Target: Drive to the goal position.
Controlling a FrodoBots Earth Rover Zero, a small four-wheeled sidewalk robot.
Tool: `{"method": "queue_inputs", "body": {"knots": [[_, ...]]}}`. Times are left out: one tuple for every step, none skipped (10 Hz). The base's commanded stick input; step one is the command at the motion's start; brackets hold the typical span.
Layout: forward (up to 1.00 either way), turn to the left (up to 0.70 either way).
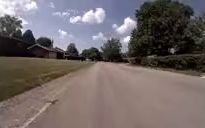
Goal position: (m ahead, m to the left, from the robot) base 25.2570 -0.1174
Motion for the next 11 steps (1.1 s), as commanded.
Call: {"method": "queue_inputs", "body": {"knots": [[1.0,0.0],[1.0,0.0],[1.0,0.0],[1.0,0.04],[1.0,0.16],[1.0,0.23],[1.0,0.08],[1.0,0.02],[1.0,0.02],[1.0,0.02],[1.0,0.02]]}}
